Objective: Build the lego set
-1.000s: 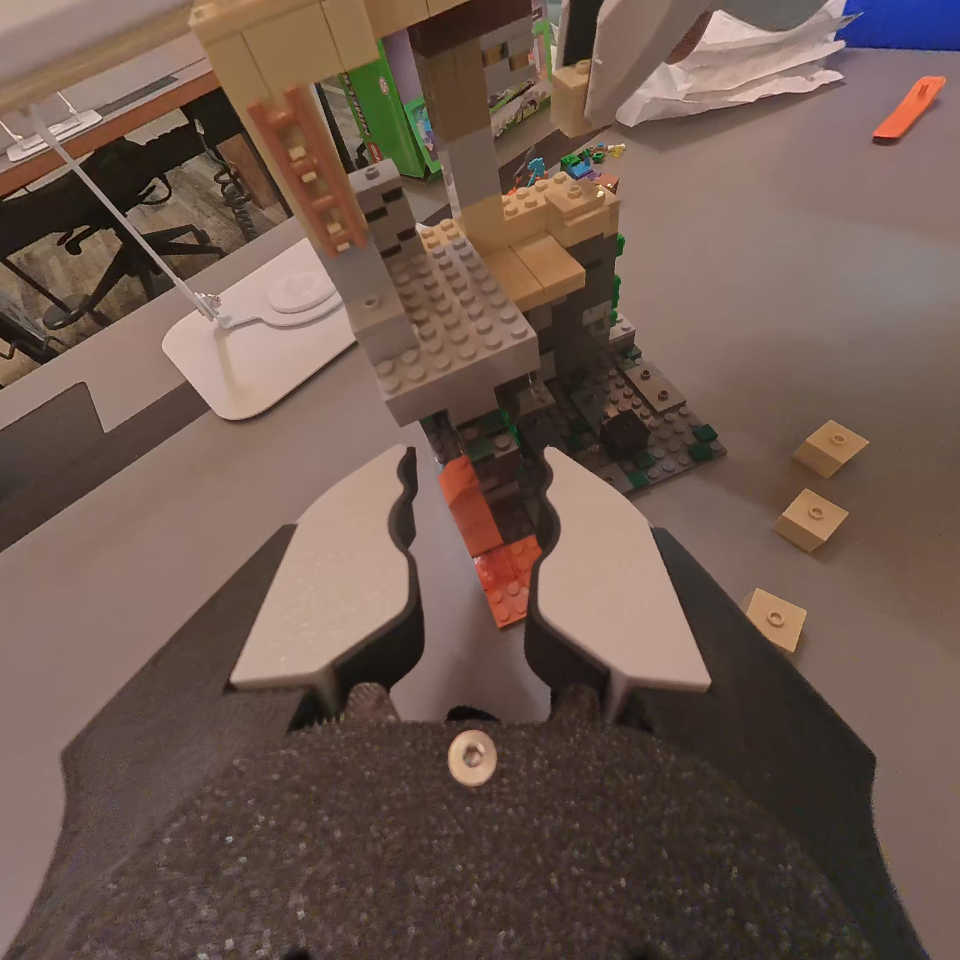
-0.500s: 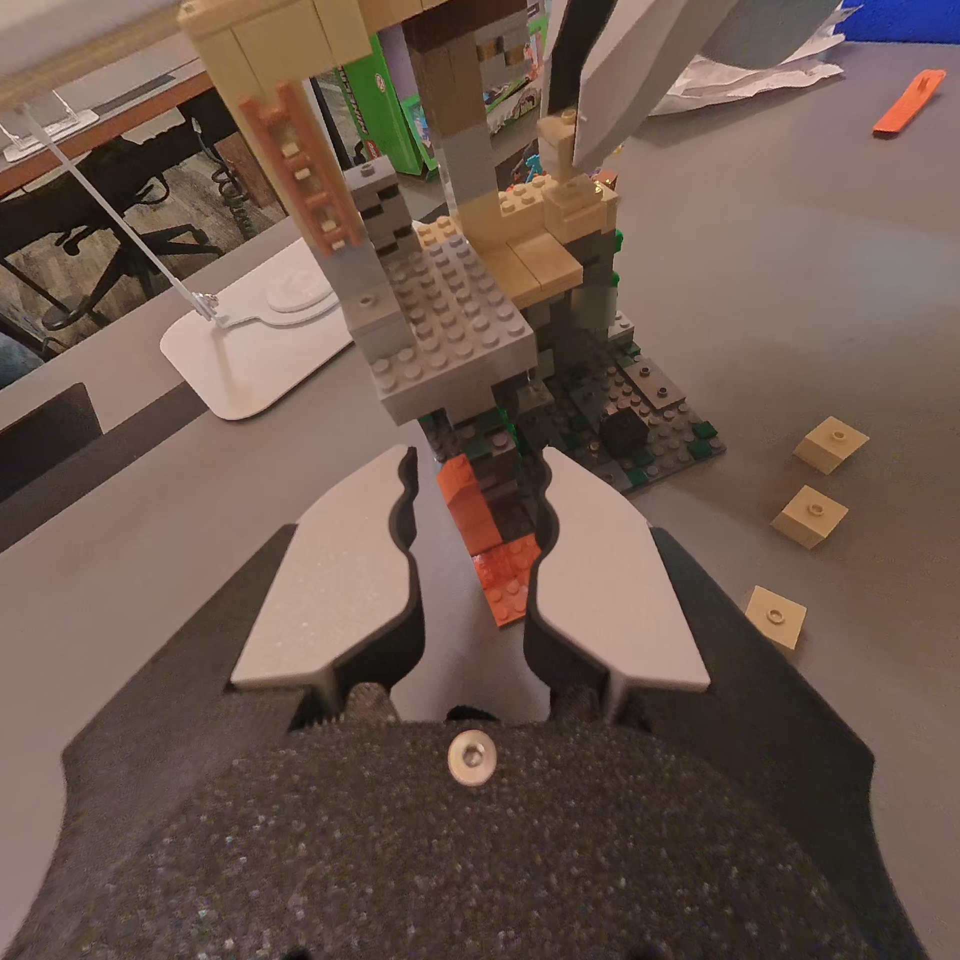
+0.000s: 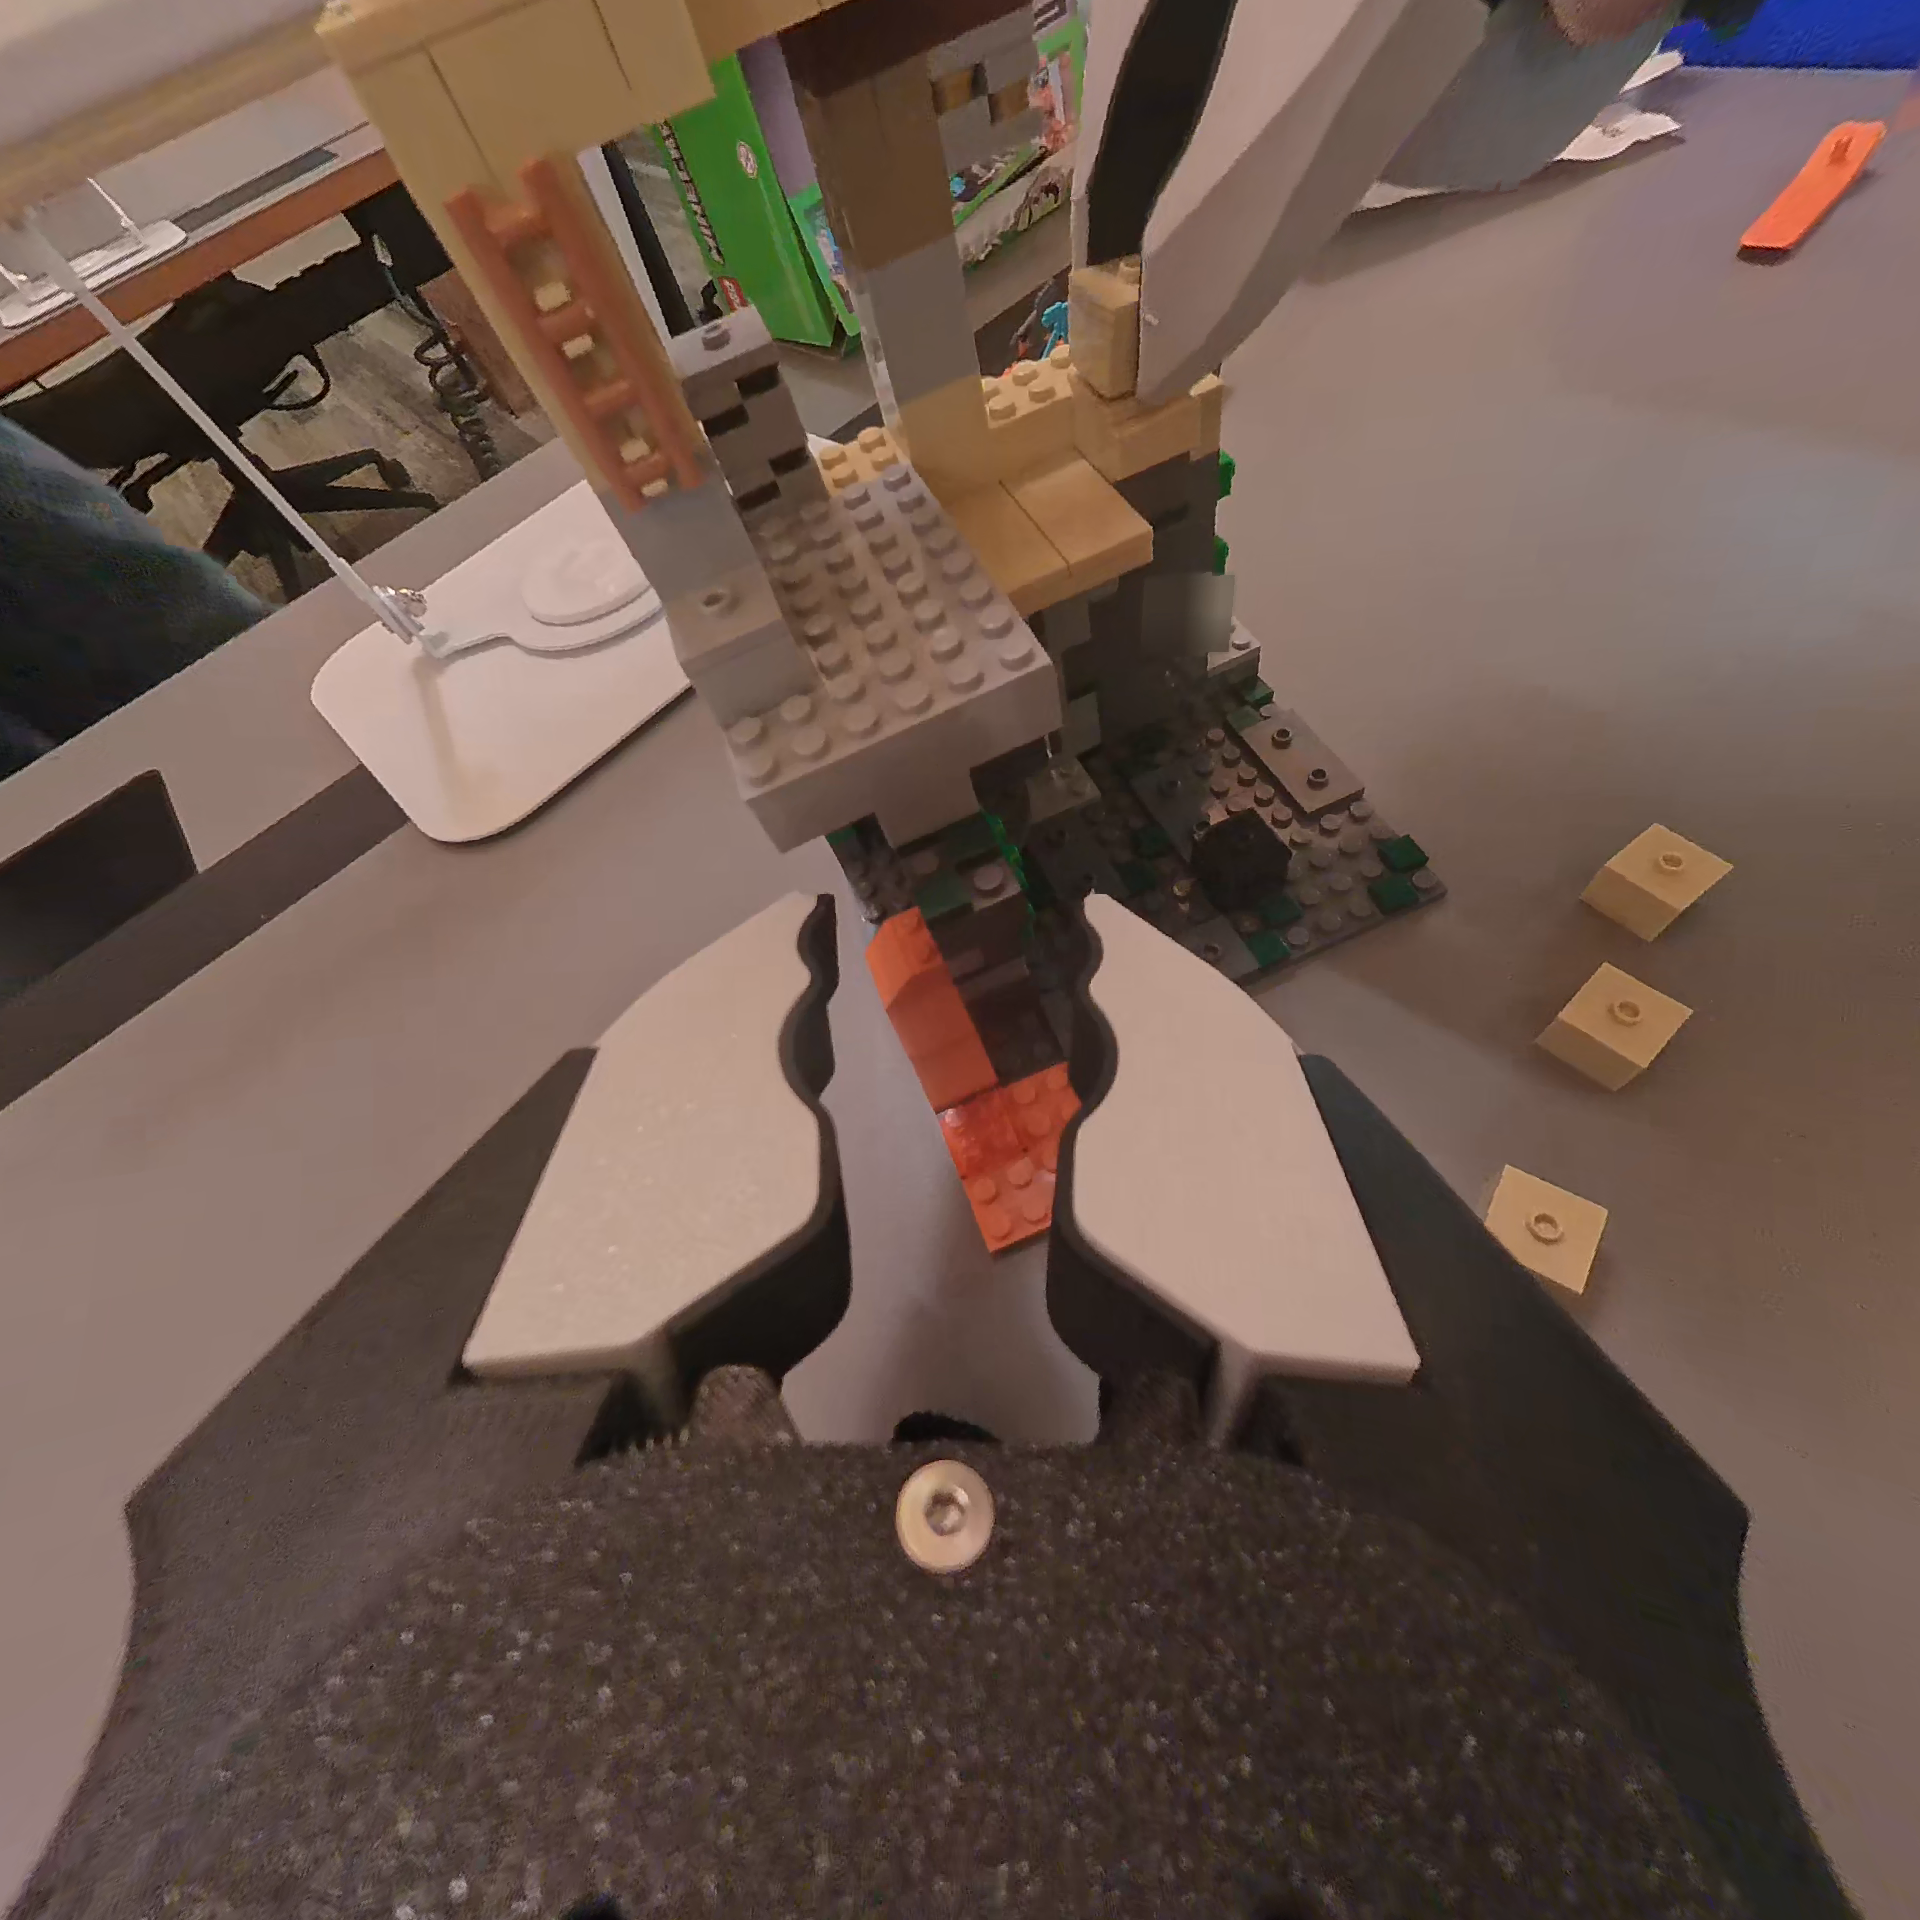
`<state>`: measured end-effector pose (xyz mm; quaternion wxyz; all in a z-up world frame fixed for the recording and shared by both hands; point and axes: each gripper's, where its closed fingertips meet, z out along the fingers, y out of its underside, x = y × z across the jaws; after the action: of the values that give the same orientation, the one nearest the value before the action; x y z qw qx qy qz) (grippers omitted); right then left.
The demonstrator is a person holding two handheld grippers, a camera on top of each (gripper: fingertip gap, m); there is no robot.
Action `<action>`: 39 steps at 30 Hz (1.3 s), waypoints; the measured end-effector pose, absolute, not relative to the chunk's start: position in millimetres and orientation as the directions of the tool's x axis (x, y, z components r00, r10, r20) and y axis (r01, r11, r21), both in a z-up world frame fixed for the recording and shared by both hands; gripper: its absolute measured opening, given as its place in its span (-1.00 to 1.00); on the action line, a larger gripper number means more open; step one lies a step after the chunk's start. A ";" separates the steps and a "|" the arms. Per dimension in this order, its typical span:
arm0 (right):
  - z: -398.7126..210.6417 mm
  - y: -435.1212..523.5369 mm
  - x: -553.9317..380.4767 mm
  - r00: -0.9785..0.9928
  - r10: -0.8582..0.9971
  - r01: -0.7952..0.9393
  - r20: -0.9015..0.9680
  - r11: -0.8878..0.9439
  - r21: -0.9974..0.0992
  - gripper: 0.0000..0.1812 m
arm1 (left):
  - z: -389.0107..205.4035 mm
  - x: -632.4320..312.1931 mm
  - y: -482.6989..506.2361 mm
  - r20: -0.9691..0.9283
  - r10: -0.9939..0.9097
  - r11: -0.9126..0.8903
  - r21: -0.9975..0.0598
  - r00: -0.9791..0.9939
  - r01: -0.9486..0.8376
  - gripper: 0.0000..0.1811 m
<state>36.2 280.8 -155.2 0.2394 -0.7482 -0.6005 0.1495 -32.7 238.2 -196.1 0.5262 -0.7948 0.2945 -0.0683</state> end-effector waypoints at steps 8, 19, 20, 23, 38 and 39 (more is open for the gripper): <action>-155.9 280.9 35.6 0.241 0.969 0.819 0.056 -0.172 -0.548 -0.81 | -197.2 -32.8 238.2 -0.202 -0.541 -0.275 -0.875 0.816 -0.399 -0.54; -151.9 280.0 33.0 0.245 0.967 0.771 -0.066 -0.236 -0.592 -0.76 | -198.6 -31.8 237.6 -0.202 -0.547 -0.277 -0.872 0.813 -0.403 -0.54; -151.3 280.5 33.2 0.247 0.966 0.767 -0.074 -0.241 -0.594 -0.75 | -198.9 -31.7 237.4 -0.202 -0.548 -0.278 -0.872 0.812 -0.404 -0.54; -150.6 280.7 34.1 0.246 0.964 0.761 -0.099 -0.255 -0.597 -0.74 | -199.8 -31.4 237.2 -0.202 -0.550 -0.279 -0.870 0.811 -0.406 -0.54; -146.4 279.2 38.5 0.191 0.981 0.766 -0.037 -0.173 -0.619 -0.69 | -202.7 -30.3 236.8 -0.200 -0.555 -0.284 -0.867 0.808 -0.410 -0.55; -147.2 279.7 37.8 0.184 0.983 0.773 -0.010 -0.151 -0.616 -0.73 | -203.2 -30.2 236.9 -0.201 -0.555 -0.285 -0.866 0.807 -0.411 -0.55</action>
<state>37.8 279.7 -147.2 0.2478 -0.7285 -0.6026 0.2117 -30.2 236.9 -203.2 0.5158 -0.7986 0.3024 -0.0697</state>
